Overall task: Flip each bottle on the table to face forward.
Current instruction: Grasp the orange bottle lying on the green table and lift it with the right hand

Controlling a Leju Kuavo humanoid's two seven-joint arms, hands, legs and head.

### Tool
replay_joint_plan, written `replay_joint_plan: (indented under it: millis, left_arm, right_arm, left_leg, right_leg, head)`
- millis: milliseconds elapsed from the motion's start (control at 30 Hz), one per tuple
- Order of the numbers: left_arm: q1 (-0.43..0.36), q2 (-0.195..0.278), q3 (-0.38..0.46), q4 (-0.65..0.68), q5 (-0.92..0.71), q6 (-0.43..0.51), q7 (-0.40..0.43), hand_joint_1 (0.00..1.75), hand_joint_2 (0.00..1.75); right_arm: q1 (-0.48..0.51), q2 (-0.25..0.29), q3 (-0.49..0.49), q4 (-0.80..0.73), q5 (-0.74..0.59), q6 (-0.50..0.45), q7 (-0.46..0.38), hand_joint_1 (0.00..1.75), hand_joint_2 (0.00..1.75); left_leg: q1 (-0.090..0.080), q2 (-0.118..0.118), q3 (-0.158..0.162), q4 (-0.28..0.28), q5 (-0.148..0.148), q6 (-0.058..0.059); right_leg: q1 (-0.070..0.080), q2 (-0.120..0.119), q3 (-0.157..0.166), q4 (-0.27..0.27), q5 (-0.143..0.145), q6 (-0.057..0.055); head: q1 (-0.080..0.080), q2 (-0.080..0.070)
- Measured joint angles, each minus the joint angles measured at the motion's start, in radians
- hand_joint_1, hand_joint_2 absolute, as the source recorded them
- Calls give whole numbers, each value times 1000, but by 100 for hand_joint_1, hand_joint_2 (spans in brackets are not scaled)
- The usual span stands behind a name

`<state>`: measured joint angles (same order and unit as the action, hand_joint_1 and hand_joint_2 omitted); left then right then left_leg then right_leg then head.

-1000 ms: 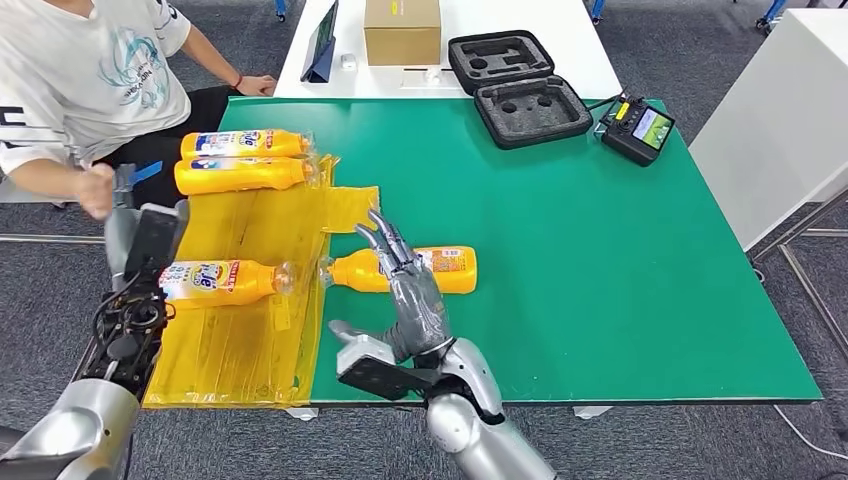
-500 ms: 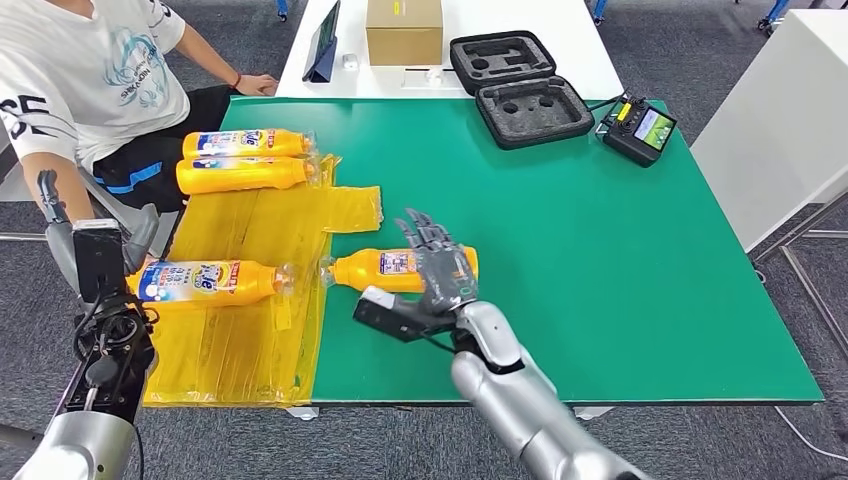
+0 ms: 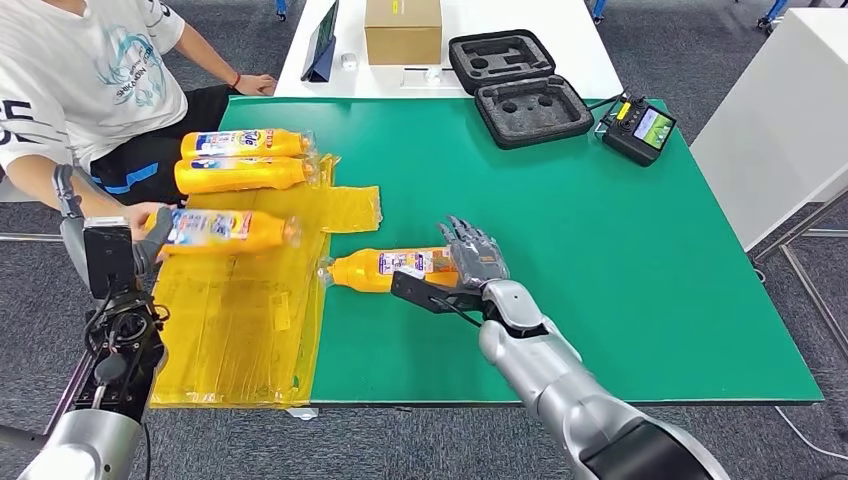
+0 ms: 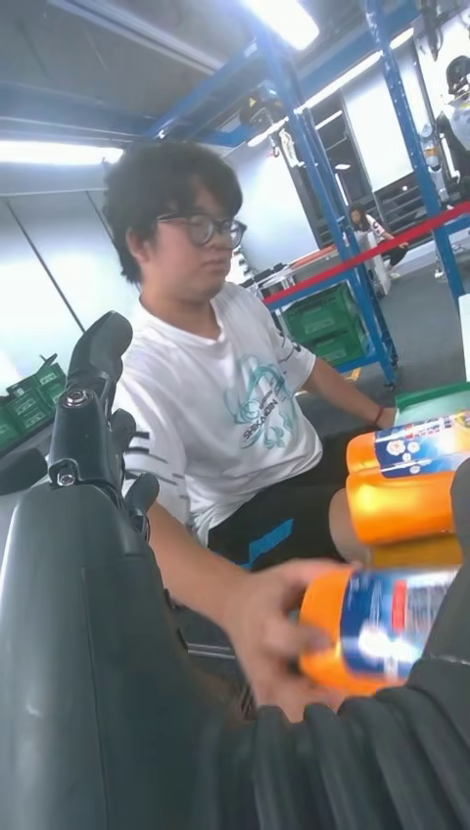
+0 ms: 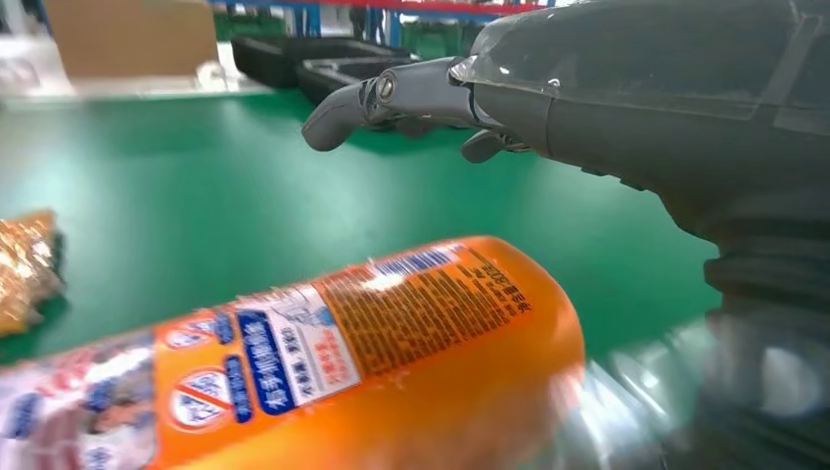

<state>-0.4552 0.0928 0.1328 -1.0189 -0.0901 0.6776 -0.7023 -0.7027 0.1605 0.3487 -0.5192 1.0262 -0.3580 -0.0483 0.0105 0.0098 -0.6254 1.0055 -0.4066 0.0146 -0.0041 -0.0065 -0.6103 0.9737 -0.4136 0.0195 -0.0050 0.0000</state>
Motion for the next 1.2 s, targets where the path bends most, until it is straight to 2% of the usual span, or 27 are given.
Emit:
replay_joint_plan:
  millis: [200, 300, 567, 867, 900, 1000, 1033, 1100, 1200]
  left_arm:
    - [-12, -5, -4, 10, 9, -6, 0, 0, 175]
    - [-23, -7, -6, 21, 12, -9, 0, 0, 175]
    - [-41, -16, -15, 46, 23, -19, 0, 0, 175]
    - [-51, -19, -25, 70, 32, -27, 0, 0, 175]
    - [-52, -19, -26, 72, 32, -28, 0, 0, 175]
    - [-53, -20, -27, 76, 33, -29, 0, 0, 175]
    - [-54, -20, -27, 77, 34, -30, 0, 0, 175]
    - [-56, -20, -28, 80, 36, -33, 0, 0, 175]
    - [-58, -20, -28, 87, 41, -40, 0, 0, 175]
  right_arm:
    - [-45, 10, -4, 58, -8, 80, 1, 0, 175]
    - [-57, 14, -8, 80, -19, 111, -28, 0, 175]
    - [-68, 20, -14, 119, -41, 158, -113, 0, 175]
    - [-82, 26, -15, 152, -41, 203, -124, 4, 175]
    - [-83, 26, -15, 155, -41, 207, -124, 20, 175]
    - [-87, 26, -15, 163, -41, 213, -123, 137, 175]
    - [-87, 27, -15, 165, -40, 216, -122, 164, 175]
    - [-88, 27, -15, 170, -37, 221, -118, 175, 175]
    - [-90, 27, -15, 175, -37, 229, -115, 175, 175]
  left_leg:
    - [0, 0, 0, 0, 0, 0]
    - [0, 0, 0, 0, 0, 0]
    - [0, 0, 0, 0, 0, 0]
    - [0, 0, 0, 0, 0, 0]
    - [0, 0, 0, 0, 0, 0]
    - [0, 0, 0, 0, 0, 0]
    - [0, 0, 0, 0, 0, 0]
    - [0, 0, 0, 0, 0, 0]
    - [0, 0, 0, 0, 0, 0]
  right_leg:
    - [0, 0, 0, 0, 0, 0]
    - [0, 0, 0, 0, 0, 0]
    - [0, 0, 0, 0, 0, 0]
    - [0, 0, 0, 0, 0, 0]
    - [0, 0, 0, 0, 0, 0]
    - [0, 0, 0, 0, 0, 0]
    - [0, 0, 0, 0, 0, 0]
    - [0, 0, 0, 0, 0, 0]
    - [0, 0, 0, 0, 0, 0]
  head:
    - [0, 0]
    - [0, 0]
    - [0, 0]
    - [0, 0]
    - [0, 0]
    - [0, 0]
    - [0, 0]
    - [0, 0]
    - [0, 0]
